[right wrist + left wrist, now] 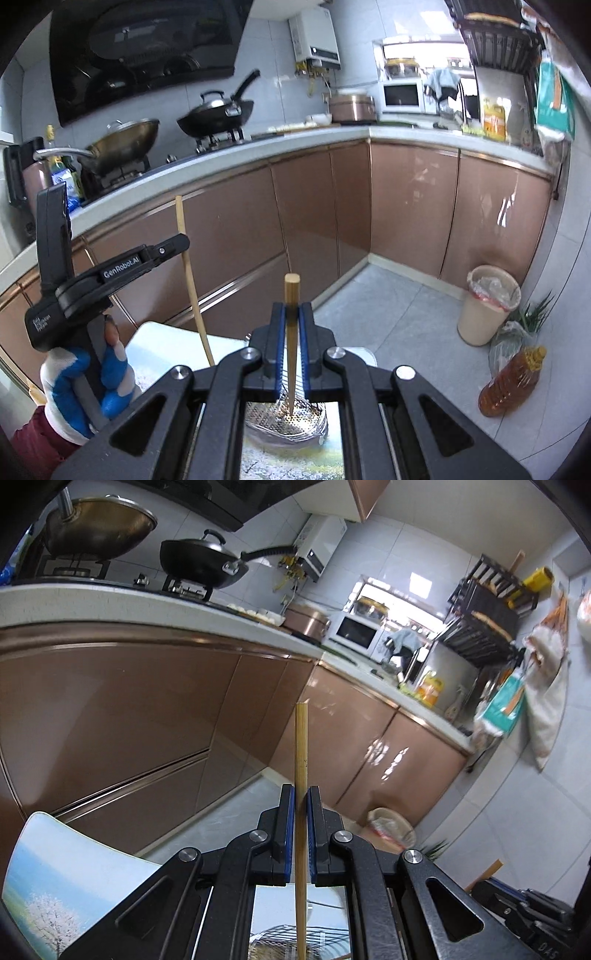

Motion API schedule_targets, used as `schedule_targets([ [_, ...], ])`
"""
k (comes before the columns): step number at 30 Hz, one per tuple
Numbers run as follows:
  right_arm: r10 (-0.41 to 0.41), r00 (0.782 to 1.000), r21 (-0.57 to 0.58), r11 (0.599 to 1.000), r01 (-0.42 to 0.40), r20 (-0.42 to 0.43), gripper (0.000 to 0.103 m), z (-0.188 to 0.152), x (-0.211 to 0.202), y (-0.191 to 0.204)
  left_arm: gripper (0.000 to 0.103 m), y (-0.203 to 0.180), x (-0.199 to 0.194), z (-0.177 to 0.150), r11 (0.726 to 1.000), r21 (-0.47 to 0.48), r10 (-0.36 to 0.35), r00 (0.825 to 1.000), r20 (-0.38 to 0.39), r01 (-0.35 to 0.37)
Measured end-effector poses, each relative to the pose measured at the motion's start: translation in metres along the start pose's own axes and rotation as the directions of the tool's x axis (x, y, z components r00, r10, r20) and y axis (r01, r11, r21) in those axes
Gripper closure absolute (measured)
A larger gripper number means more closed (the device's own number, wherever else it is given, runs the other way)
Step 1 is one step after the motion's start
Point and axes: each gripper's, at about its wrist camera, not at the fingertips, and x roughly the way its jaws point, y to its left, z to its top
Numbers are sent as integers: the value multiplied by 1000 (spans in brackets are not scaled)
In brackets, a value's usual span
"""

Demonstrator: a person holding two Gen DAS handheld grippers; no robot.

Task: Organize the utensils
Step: 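Lift both chopsticks to the wire holder and open both tools to drop them in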

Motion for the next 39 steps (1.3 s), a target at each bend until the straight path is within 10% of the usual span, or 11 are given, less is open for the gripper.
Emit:
schedule_targets([
  [39,5,997,56,998,-1,-78,95,-42,24,-25,95,17,29,-74,970,149,188,981,49,-193],
])
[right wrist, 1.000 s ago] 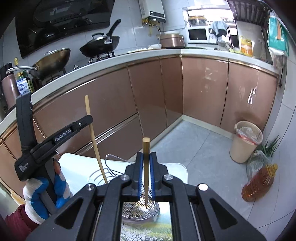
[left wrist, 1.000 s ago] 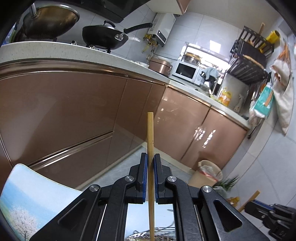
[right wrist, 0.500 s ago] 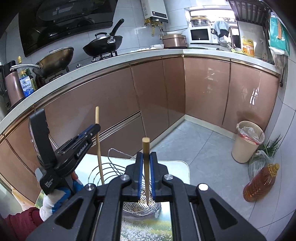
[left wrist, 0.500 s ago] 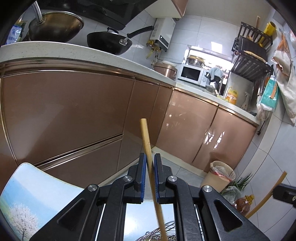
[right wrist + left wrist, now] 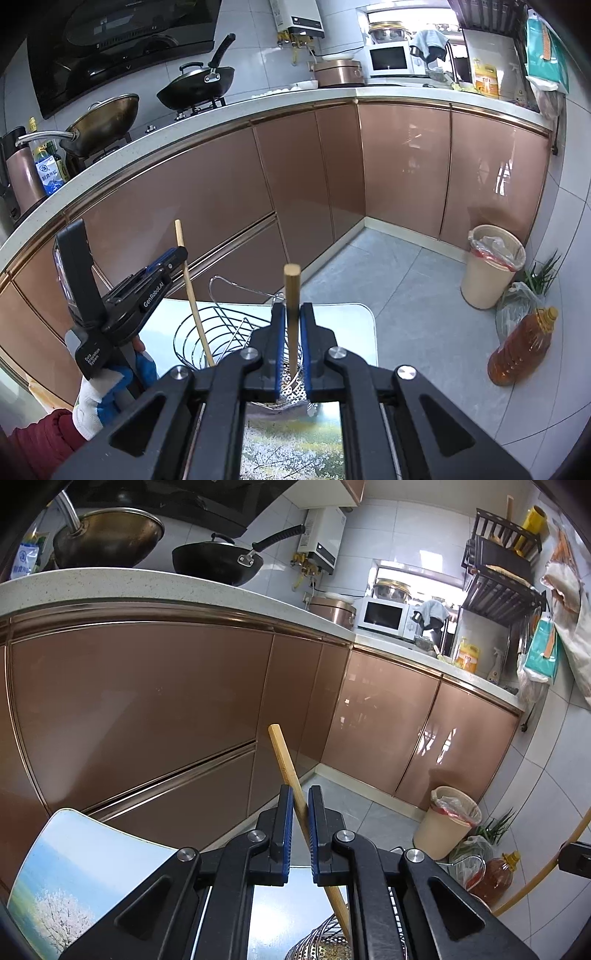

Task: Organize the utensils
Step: 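Lift both chopsticks to the wire holder and open both tools to drop them in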

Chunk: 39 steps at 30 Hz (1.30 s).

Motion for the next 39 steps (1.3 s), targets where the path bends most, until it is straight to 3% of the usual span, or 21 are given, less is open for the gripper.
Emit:
schedule_targets([
  [5,10,1000,3,1000,-10,-6,95,-2,1,-2,98,0,-4,1,999,-22,-39,999,-7,39],
  [6,11,1000,2,1000,-11,-7,95,-3,2,-2,103,-1,-6,3,998,-27,-50,999,-1,50],
  [12,14,1000,-1,1000,-14,-8,95,-3,6,-2,103,-10,-19,16,993,-24,-115,993,40,116],
  [28,31,999,-5,999,-31,-21,95,-9,14,-4,103,-7,-16,6,992,-19,-125,992,-13,125],
  [30,26,999,-1,1000,-26,-21,91,-10,14,-4,103,-6,-21,7,992,-17,-123,992,-10,123],
  [33,21,1000,6,1000,-21,-21,79,-12,12,-6,103,-3,-29,11,992,-19,-122,993,-7,122],
  [39,22,1000,-7,1000,-22,-16,78,-17,-5,1,103,8,-47,14,994,-22,-109,994,-9,109],
])
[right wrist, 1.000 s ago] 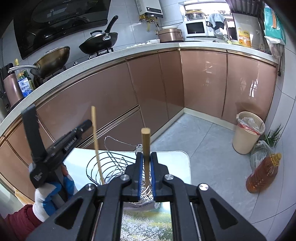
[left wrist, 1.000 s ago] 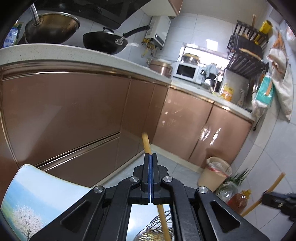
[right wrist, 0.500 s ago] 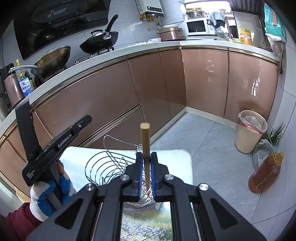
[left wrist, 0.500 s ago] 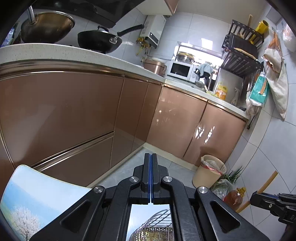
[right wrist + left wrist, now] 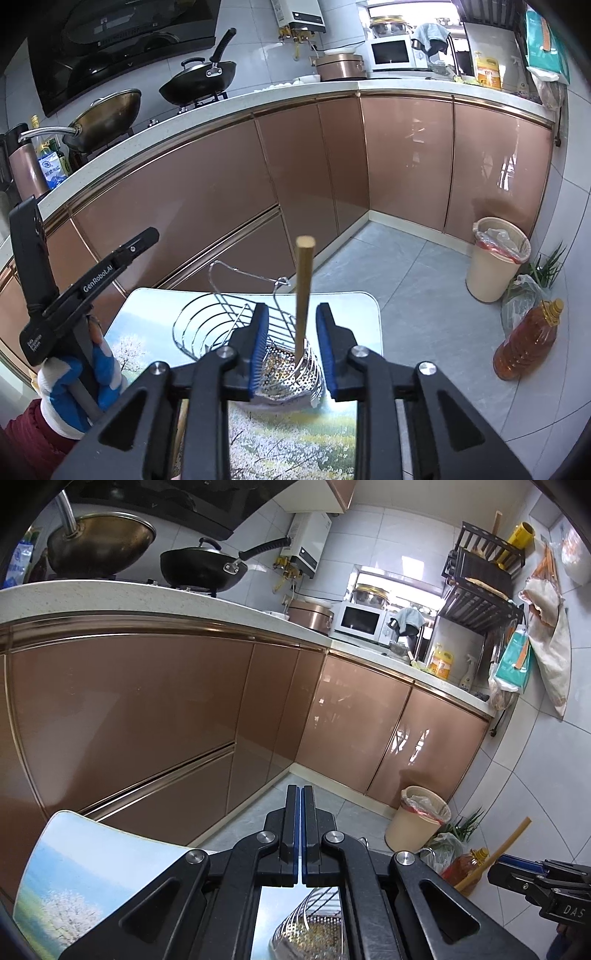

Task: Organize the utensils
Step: 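Lift both chopsticks to the wire holder and open both tools to drop them in, then lower the right tool onto another chopstick and close on it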

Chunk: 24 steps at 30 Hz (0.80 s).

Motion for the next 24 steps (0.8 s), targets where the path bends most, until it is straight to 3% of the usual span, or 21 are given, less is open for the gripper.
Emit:
schedule_targets([
  [3,-5,1000,-5,1000,5,4,78,-3,-12,5,103,4,-13,2,1000,3,9,1000,-12,-9],
  [6,-1,1000,-11,1000,1,-3,78,-9,-23,11,95,10,-29,4,1000,4,15,999,-33,-15],
  [8,2,1000,-23,1000,-3,-18,78,-17,-30,17,77,14,-40,4,999,12,30,998,-60,-29],
  [10,15,999,-34,999,-16,-42,78,-28,-35,23,72,21,-54,0,1000,11,29,996,-82,-28],
  [15,54,990,-44,997,-60,-130,78,-61,-33,38,71,37,-81,-16,999,27,46,987,-151,-42],
  [20,84,959,-56,993,-103,-269,78,-98,-6,59,71,55,-106,-37,998,30,63,977,-204,-58],
  [24,86,920,-84,988,-128,-384,79,-127,25,79,71,77,-117,-58,996,30,90,960,-264,-85],
])
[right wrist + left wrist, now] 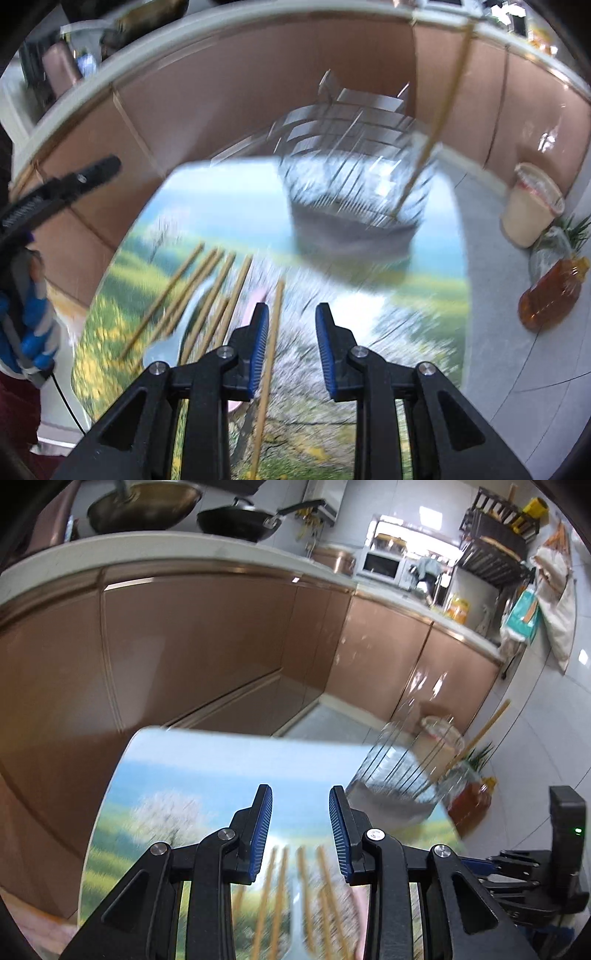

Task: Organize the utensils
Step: 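Lower the right tool onto another chopstick and close on it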

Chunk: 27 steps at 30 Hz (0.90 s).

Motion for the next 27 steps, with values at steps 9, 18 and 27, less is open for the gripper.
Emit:
schedule_targets([
  [9,-50,985,-61,997,41,-166,79,-3,65,25,69,58,6,-38,997,-75,25,997,-74,-31],
  [18,-131,953,-124,987,101,-273,79,5,100,34,68,95,8,-55,987,-160,9,995,-96,-25],
  [27,-195,914,-210,970,125,-357,95,25,129,50,68,121,11,-69,974,-224,12,993,-119,-39],
])
